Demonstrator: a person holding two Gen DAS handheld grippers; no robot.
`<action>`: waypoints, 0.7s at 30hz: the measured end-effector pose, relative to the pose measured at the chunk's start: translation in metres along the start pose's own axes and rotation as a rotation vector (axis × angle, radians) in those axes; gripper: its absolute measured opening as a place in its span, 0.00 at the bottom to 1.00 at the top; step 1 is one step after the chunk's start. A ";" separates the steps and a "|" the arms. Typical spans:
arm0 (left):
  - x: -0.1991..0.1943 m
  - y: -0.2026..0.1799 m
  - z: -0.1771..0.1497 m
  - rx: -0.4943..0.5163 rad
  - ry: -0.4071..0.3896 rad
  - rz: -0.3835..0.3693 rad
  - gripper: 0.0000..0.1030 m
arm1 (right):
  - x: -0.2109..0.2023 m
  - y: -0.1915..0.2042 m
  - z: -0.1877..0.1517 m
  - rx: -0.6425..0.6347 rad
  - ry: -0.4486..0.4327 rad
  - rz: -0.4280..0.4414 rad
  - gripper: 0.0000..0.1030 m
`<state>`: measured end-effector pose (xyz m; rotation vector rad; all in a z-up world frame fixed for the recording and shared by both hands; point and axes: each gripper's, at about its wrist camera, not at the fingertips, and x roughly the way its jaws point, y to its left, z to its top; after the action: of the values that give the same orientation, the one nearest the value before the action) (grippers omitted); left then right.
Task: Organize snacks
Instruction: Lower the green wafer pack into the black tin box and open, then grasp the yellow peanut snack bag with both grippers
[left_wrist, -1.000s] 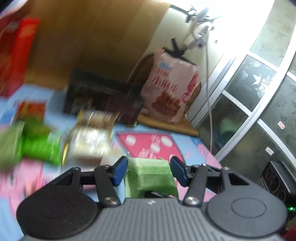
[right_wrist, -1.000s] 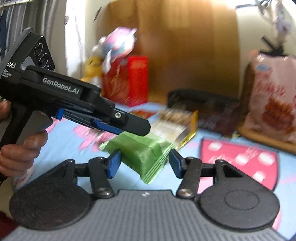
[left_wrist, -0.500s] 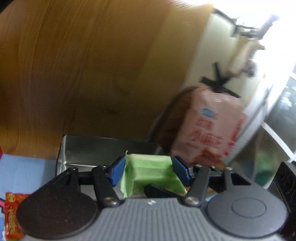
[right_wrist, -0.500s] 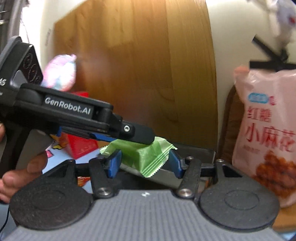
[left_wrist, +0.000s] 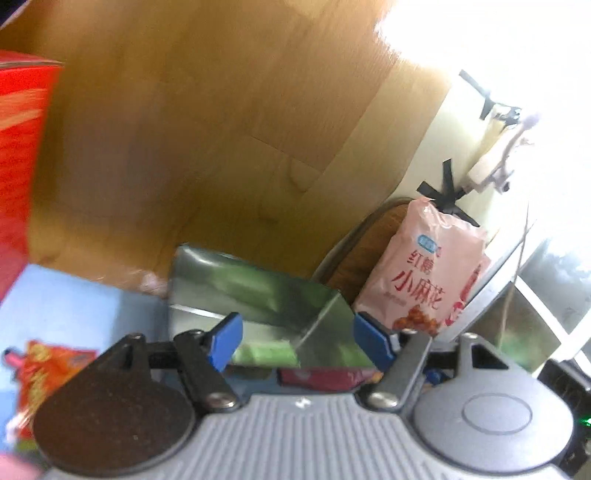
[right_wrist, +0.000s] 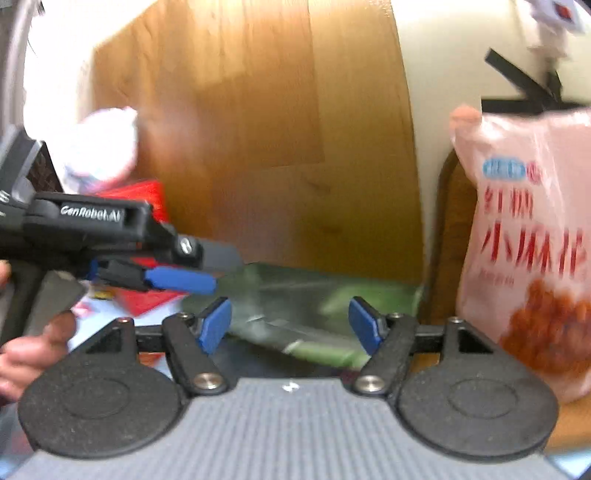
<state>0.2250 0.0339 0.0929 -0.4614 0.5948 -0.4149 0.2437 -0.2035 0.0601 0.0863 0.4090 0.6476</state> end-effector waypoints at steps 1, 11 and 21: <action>-0.009 0.002 -0.007 -0.009 -0.001 0.001 0.66 | -0.007 0.000 -0.007 0.027 0.010 0.036 0.70; -0.025 0.014 -0.062 -0.085 0.094 0.046 0.60 | 0.022 0.007 -0.048 0.146 0.145 0.114 0.64; 0.013 0.006 -0.069 -0.120 0.178 0.035 0.37 | 0.005 -0.001 -0.052 0.196 0.158 0.091 0.30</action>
<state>0.1938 0.0125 0.0340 -0.5311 0.8023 -0.3912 0.2273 -0.2039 0.0102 0.2419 0.6234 0.7051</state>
